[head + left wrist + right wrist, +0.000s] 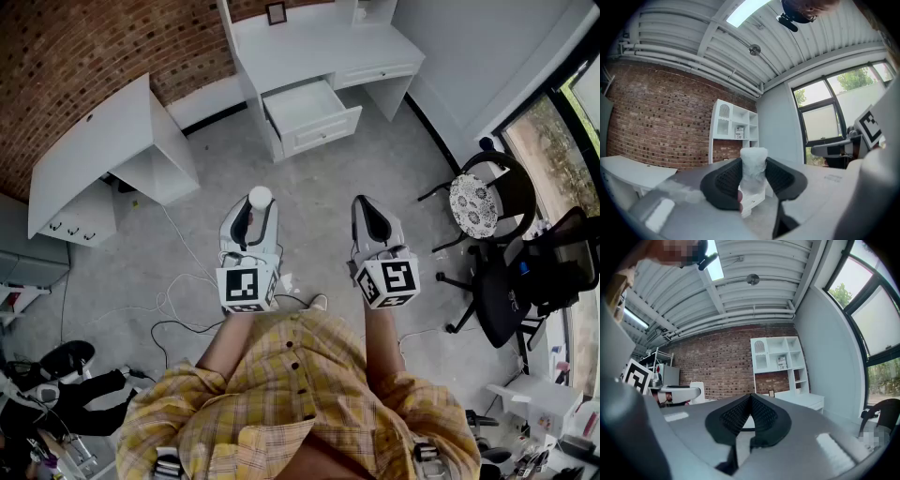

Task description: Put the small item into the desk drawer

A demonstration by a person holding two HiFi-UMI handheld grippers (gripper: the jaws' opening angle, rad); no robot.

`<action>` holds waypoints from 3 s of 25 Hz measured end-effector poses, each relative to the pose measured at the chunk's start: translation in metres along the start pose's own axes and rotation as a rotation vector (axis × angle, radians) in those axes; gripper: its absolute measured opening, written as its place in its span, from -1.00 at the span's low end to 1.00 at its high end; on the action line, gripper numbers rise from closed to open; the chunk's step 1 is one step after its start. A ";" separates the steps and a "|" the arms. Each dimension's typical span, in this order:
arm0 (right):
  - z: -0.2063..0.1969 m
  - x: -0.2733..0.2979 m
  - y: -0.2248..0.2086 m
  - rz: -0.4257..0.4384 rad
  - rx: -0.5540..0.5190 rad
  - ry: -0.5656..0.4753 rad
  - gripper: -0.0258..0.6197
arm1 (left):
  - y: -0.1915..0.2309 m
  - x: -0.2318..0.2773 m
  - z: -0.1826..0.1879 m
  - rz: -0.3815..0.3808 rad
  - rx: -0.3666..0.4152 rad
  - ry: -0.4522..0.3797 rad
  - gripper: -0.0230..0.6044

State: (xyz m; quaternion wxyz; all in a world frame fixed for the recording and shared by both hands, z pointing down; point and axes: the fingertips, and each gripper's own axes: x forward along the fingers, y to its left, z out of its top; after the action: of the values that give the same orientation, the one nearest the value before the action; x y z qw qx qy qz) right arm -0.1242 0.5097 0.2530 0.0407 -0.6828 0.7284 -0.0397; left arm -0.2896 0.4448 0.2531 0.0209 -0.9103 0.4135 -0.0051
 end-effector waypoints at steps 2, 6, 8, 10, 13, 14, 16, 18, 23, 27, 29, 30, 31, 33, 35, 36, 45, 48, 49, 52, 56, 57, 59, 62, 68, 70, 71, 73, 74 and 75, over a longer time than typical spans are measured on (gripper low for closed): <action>0.001 -0.006 -0.010 -0.011 -0.007 0.008 -0.92 | -0.008 0.000 0.004 0.005 0.000 -0.007 -0.42; 0.009 -0.013 -0.021 0.028 -0.008 -0.004 -0.92 | -0.025 0.004 0.009 0.008 0.004 -0.019 -0.42; 0.010 -0.015 -0.025 0.036 -0.048 0.002 -0.92 | -0.032 0.005 0.010 0.011 0.011 -0.028 -0.42; 0.013 -0.018 -0.031 0.050 -0.050 -0.007 -0.92 | -0.038 0.005 0.011 0.016 0.015 -0.032 -0.42; 0.017 -0.018 -0.041 0.081 0.007 -0.019 -0.92 | -0.045 0.008 0.010 0.017 0.017 -0.028 -0.42; 0.015 -0.014 -0.044 0.088 0.020 -0.005 -0.91 | -0.046 0.011 0.010 0.016 0.017 -0.026 -0.42; 0.010 -0.005 -0.048 0.101 0.047 0.024 -0.91 | -0.046 0.018 0.009 0.015 0.013 -0.024 -0.42; 0.008 0.005 -0.054 0.106 0.078 0.033 -0.91 | -0.045 0.028 0.008 0.014 0.006 -0.024 -0.42; -0.003 0.034 -0.076 0.075 0.096 0.073 -0.91 | -0.041 0.057 0.003 0.002 -0.021 -0.017 -0.42; -0.001 0.060 -0.086 0.082 0.078 0.049 -0.92 | -0.035 0.092 -0.008 -0.001 -0.056 0.000 -0.42; -0.002 0.077 -0.097 0.084 0.072 0.028 -0.92 | -0.032 0.116 -0.015 -0.002 -0.069 0.010 -0.42; -0.002 0.087 -0.104 0.085 0.074 0.019 -0.92 | -0.029 0.129 -0.018 -0.005 -0.075 0.013 -0.42; -0.002 0.100 -0.110 0.087 0.078 0.013 -0.92 | -0.025 0.143 -0.021 -0.010 -0.080 0.017 -0.42; -0.001 0.130 -0.120 0.095 0.077 0.012 -0.92 | -0.012 0.174 -0.026 -0.014 -0.088 0.022 -0.42; 0.002 0.165 -0.128 0.095 0.063 0.015 -0.92 | 0.005 0.205 -0.029 -0.012 -0.098 0.027 -0.42; 0.003 0.183 -0.133 0.092 0.058 0.018 -0.92 | 0.013 0.221 -0.030 -0.010 -0.102 0.030 -0.42; 0.007 0.338 -0.169 0.119 0.042 0.060 -0.92 | 0.076 0.368 -0.047 -0.010 -0.141 0.103 -0.42; 0.001 0.379 -0.179 0.122 0.049 0.073 -0.92 | 0.096 0.407 -0.055 -0.008 -0.146 0.125 -0.42; -0.001 0.392 -0.182 0.121 0.052 0.075 -0.92 | 0.102 0.418 -0.059 -0.008 -0.148 0.132 -0.42; -0.008 0.430 -0.189 0.117 0.060 0.084 -0.92 | 0.123 0.449 -0.068 -0.010 -0.159 0.147 -0.42; -0.015 0.473 -0.194 0.118 0.067 0.100 -0.92 | 0.144 0.480 -0.075 -0.014 -0.172 0.155 -0.42; -0.016 0.482 -0.194 0.118 0.066 0.102 -0.92 | 0.148 0.485 -0.077 -0.016 -0.173 0.157 -0.42; -0.018 0.498 -0.194 0.121 0.065 0.109 -0.92 | 0.156 0.495 -0.081 -0.019 -0.177 0.164 -0.42; -0.026 0.518 -0.193 0.121 0.069 0.132 -0.92 | 0.169 0.508 -0.090 -0.019 -0.194 0.178 -0.42; -0.048 0.538 -0.202 0.110 0.055 0.208 -0.92 | 0.175 0.526 -0.112 -0.012 -0.210 0.226 -0.42; -0.054 0.543 -0.207 0.117 0.062 0.225 -0.92 | 0.175 0.532 -0.118 -0.004 -0.219 0.242 -0.42; -0.056 0.545 -0.211 0.121 0.067 0.231 -0.92 | 0.174 0.536 -0.121 0.001 -0.222 0.250 -0.42; -0.061 0.550 -0.220 0.125 0.072 0.239 -0.92 | 0.172 0.544 -0.129 0.011 -0.225 0.261 -0.42; -0.065 0.553 -0.225 0.126 0.073 0.243 -0.92 | 0.171 0.550 -0.134 0.015 -0.226 0.265 -0.42; -0.069 0.558 -0.231 0.127 0.073 0.246 -0.92 | 0.171 0.556 -0.140 0.019 -0.229 0.271 -0.42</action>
State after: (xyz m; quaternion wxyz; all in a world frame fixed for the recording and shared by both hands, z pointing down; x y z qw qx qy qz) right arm 0.0615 -0.0614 0.3455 -0.0217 -0.6233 0.7677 -0.1471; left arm -0.0555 -0.0911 0.3817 -0.1386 -0.8938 0.4190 -0.0805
